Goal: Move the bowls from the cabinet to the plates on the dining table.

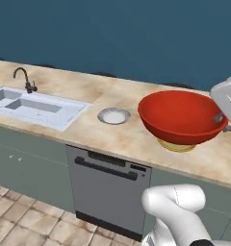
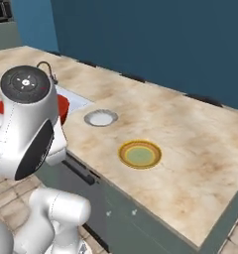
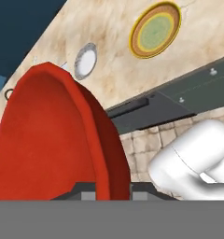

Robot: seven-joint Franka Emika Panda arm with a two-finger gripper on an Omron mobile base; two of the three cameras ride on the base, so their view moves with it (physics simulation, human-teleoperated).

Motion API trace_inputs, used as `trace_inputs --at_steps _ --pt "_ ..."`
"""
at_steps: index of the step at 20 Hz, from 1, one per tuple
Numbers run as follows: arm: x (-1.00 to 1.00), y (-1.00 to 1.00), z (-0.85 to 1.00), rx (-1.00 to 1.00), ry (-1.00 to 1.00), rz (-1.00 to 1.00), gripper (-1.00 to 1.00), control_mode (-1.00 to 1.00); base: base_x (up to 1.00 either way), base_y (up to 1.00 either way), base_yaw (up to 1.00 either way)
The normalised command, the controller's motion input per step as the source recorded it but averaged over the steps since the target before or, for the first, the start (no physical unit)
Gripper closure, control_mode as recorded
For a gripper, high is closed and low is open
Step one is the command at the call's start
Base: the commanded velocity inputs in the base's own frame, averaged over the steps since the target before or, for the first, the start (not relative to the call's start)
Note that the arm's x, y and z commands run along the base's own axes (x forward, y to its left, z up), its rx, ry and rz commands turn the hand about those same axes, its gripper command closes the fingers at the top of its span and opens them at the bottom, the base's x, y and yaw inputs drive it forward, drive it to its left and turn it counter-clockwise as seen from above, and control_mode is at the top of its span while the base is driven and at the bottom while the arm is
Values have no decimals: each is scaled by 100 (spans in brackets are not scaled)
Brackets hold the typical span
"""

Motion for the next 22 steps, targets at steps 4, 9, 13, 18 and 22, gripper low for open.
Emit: trace_inputs --at_steps 4,9,13,18,22 --pt "0 0 0 0 0 0 100 100 29 78 -45" --pt "0 0 0 0 0 0 100 100 5 75 -45" --pt "0 0 0 0 0 0 100 100 20 56 -53" --pt "0 0 0 0 0 0 100 100 27 50 -61" --pt "0 0 0 0 0 0 100 100 38 83 -60"
